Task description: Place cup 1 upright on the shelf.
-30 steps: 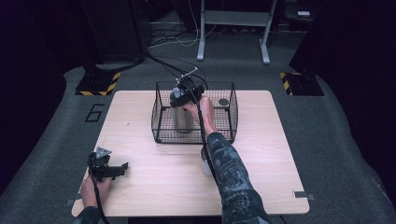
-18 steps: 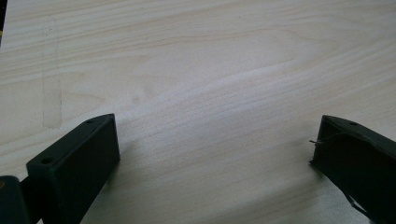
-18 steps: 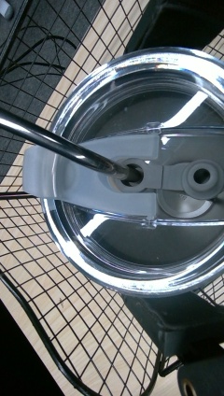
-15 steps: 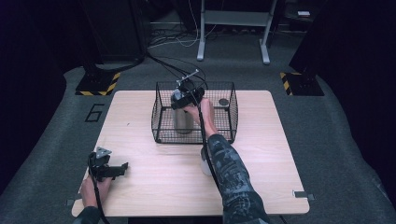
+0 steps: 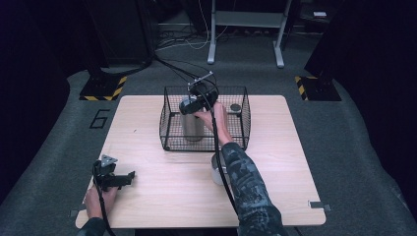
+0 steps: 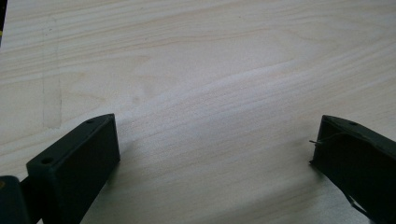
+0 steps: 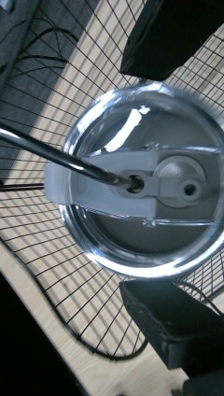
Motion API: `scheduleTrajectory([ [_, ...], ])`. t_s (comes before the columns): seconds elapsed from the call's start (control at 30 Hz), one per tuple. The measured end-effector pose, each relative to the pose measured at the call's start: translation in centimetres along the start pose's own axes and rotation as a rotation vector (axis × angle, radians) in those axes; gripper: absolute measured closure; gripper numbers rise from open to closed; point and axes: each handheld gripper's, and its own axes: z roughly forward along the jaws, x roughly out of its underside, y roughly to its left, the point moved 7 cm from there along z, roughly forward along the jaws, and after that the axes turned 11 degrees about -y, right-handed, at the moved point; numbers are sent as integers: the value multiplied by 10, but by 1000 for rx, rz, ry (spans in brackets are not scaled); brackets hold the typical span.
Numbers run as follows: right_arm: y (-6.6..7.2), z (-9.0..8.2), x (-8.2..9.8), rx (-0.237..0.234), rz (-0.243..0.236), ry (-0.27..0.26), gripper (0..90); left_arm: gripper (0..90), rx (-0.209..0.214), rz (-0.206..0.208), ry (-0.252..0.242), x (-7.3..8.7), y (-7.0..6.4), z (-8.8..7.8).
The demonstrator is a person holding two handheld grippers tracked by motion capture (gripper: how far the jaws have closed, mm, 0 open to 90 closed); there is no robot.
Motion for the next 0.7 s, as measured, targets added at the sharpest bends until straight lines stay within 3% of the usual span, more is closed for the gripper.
scheduleTrajectory([
  [0.33,-6,-41,-4,-16,1,-51,0,2,-2,-4,-4,0,0,0],
  [0.4,-8,-56,0,-22,-4,-67,0,2,-2,-4,-4,0,0,0],
  [0.7,-12,-92,15,-31,-10,-104,0,3,-2,-4,-4,0,0,0],
])
